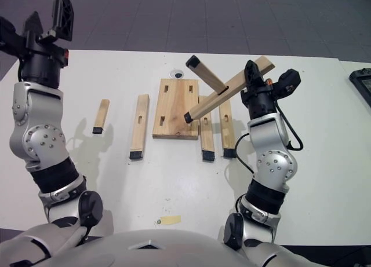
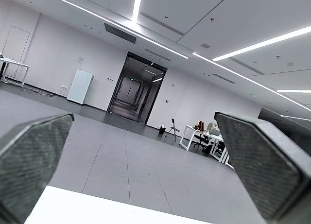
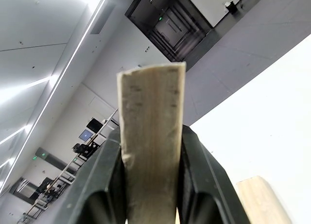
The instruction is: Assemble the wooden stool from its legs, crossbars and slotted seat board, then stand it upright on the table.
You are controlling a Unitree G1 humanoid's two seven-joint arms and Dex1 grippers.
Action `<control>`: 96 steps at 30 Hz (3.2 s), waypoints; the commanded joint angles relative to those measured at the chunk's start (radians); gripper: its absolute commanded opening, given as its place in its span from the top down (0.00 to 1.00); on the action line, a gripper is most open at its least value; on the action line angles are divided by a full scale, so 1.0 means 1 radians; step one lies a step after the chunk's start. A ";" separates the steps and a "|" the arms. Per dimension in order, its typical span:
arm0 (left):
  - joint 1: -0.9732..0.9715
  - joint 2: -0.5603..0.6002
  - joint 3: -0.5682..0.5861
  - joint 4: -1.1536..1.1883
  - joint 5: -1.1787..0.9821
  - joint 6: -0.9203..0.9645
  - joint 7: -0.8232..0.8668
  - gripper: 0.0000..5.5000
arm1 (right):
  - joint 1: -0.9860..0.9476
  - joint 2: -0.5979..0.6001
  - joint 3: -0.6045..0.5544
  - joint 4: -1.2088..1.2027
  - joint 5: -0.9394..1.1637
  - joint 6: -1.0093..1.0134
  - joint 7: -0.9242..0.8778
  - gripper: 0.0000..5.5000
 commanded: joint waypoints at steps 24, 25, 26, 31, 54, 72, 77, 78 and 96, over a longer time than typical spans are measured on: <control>-0.018 -0.008 -0.062 0.032 -0.026 -0.040 0.022 0.02 | 0.181 -0.014 0.256 0.115 -0.488 -0.299 0.150 0.81; -0.017 -0.012 -0.066 0.029 -0.027 -0.040 0.026 0.02 | 0.187 -0.024 0.275 0.121 -0.516 -0.307 0.155 0.81; -0.016 -0.015 -0.070 0.024 -0.026 -0.040 0.030 0.02 | 0.195 -0.035 0.297 0.124 -0.547 -0.312 0.156 0.81; -0.007 -0.042 -0.080 -0.001 -0.031 -0.039 0.063 0.02 | 0.242 -0.069 0.340 0.099 -0.610 -0.317 0.169 0.81; 0.054 -0.159 -0.243 -0.149 0.061 -0.005 0.235 0.02 | 0.336 -0.196 0.424 0.181 -0.763 -0.298 0.194 0.80; 0.062 -0.162 -0.297 -0.127 0.138 0.008 0.210 0.02 | 0.269 -0.252 0.515 0.196 -0.788 -0.244 0.241 0.80; 0.062 -0.162 -0.301 -0.120 0.141 0.015 0.207 0.02 | 0.247 -0.249 0.529 0.160 -0.786 -0.258 0.235 0.80; 0.061 -0.161 -0.300 -0.119 0.140 0.016 0.206 0.02 | 0.243 -0.247 0.527 0.158 -0.784 -0.259 0.230 0.80; 0.039 -0.164 -0.309 -0.084 0.150 0.006 0.180 0.02 | 0.188 -0.168 0.460 0.152 -0.711 -0.332 0.219 0.80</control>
